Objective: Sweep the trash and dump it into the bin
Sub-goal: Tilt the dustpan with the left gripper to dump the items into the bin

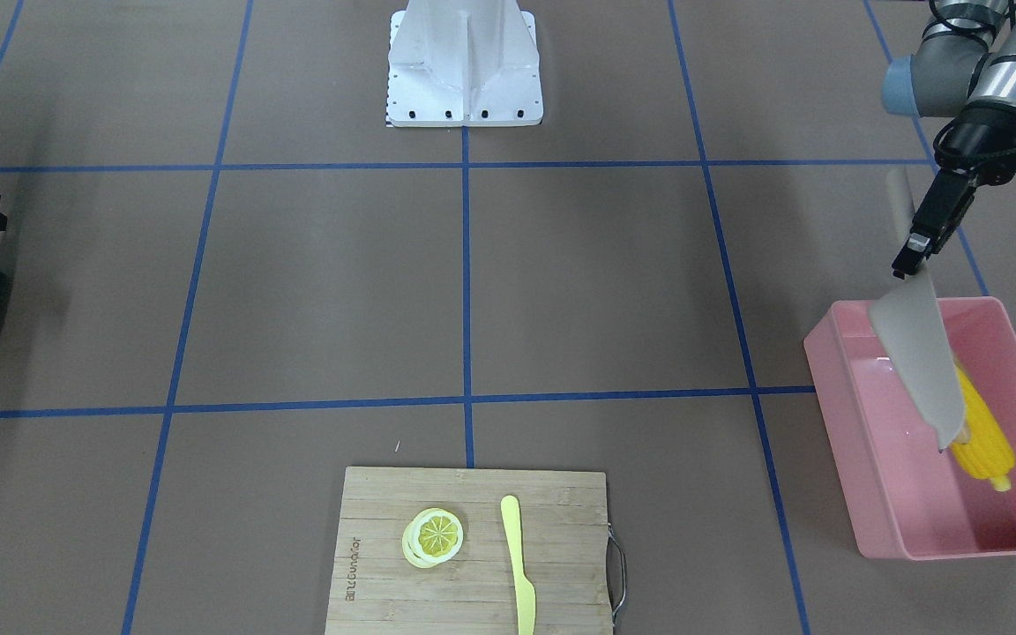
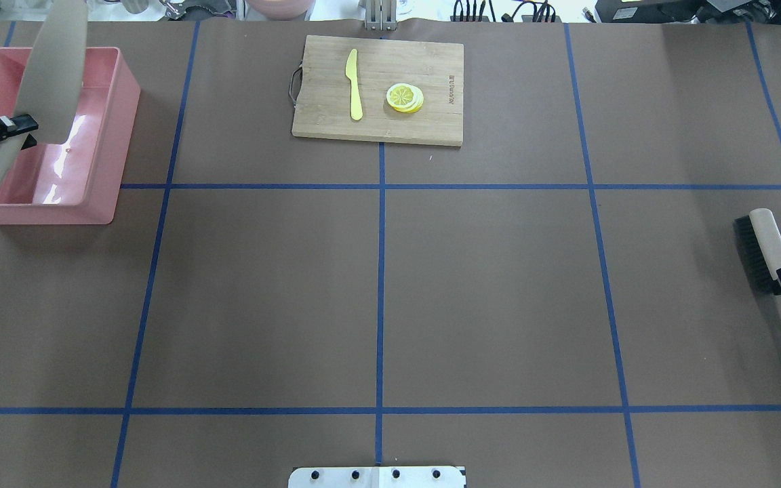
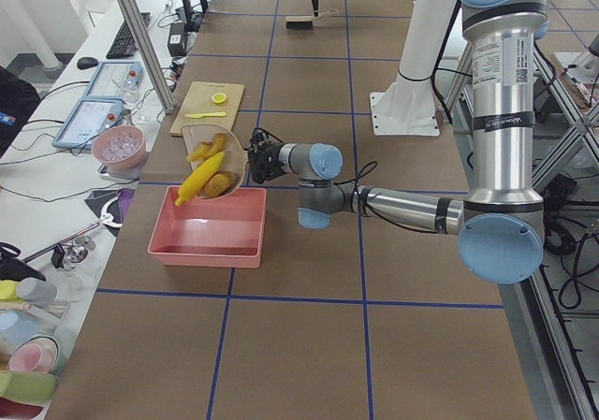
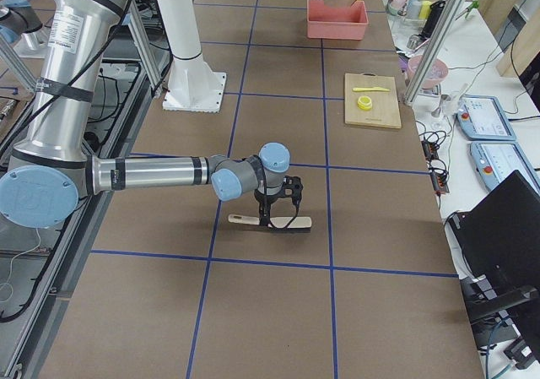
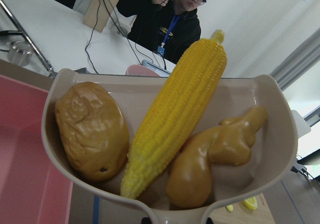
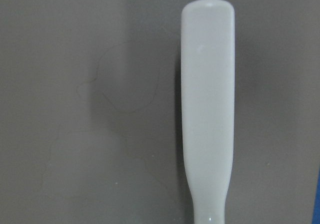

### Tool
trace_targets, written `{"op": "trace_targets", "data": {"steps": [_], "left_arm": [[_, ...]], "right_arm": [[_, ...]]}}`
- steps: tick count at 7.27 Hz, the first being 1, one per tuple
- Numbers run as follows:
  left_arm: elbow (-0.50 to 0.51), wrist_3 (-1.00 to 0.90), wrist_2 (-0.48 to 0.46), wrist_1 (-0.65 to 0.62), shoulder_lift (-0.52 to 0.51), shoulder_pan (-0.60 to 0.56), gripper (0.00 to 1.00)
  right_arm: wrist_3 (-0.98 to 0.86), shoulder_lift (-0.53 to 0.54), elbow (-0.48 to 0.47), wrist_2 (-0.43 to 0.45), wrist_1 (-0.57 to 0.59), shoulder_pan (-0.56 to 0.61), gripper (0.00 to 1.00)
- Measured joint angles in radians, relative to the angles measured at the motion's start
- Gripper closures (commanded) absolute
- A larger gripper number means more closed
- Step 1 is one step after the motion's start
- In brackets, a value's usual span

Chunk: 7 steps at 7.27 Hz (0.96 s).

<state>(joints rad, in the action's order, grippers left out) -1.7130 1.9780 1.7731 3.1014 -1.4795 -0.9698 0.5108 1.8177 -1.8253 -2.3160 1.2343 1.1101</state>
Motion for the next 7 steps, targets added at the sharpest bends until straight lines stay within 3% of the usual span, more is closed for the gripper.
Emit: {"op": "trace_targets", "data": {"steps": [3,5,7], "left_arm": [[-0.025,0.528,0.144,0.004,-0.001,-0.011,1.0],[-0.051,0.673,0.159,0.005,-0.001,-0.017,1.0],[-0.088,0.68,0.164,0.007,0.0,-0.03,1.0]], "right_arm": [[-0.024,-0.011,-0.006,0.011,0.002,0.056,0.0],[-0.051,-0.011,-0.009,0.012,0.004,0.089,0.0],[-0.057,-0.01,-0.019,0.009,0.01,0.107,0.0]]}}
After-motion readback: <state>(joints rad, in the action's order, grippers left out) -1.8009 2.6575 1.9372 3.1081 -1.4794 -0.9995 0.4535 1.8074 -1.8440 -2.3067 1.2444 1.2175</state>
